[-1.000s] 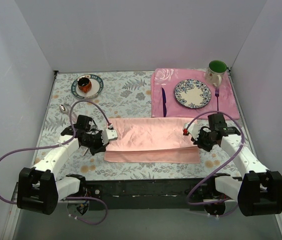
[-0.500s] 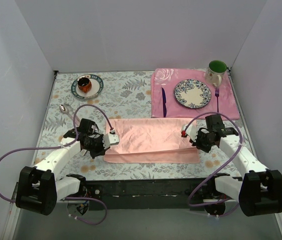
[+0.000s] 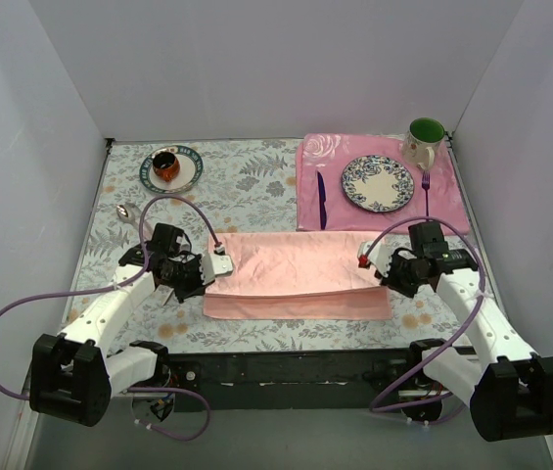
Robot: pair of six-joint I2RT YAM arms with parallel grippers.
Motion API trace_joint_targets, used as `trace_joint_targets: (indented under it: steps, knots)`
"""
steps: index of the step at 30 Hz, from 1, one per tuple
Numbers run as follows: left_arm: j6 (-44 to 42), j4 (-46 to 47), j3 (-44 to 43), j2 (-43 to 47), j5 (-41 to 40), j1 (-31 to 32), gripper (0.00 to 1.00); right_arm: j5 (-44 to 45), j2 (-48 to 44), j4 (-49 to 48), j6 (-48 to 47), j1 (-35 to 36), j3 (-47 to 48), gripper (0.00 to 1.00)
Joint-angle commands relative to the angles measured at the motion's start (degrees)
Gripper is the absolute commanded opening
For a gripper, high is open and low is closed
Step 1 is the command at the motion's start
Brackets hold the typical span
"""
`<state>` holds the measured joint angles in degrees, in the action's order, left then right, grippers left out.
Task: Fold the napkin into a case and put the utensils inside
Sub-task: Fold and flatten the napkin into a folded napkin.
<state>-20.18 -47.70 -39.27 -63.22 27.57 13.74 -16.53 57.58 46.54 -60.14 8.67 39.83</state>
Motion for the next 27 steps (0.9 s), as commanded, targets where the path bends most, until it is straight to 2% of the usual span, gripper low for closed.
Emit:
trace_joint_targets:
  steps: [1,4,10,18,27]
  knots:
    - [-2.22,-3.18,-0.55,1.70,0.99,0.24,0.00,-0.17,-0.72,0.75,-2.17,0.21,-4.32,0.01]
    - [-2.76,-3.89,0.33,1.44,1.35,0.24,0.00,-0.34,0.25,-0.75,-1.57,0.73,-6.87,0.01]
    - [-0.12,1.91,1.82,-1.02,-0.06,0.24,0.00,0.45,2.88,-5.40,1.07,1.35,-9.16,0.01]
    - [-0.12,4.02,1.74,-3.31,-1.65,0.24,0.00,-0.16,4.21,-4.27,1.96,2.23,-7.41,0.01]
    - [-3.45,-4.06,-0.81,1.42,-0.50,0.24,0.00,-0.52,-0.10,2.32,0.37,2.23,-4.33,0.01]
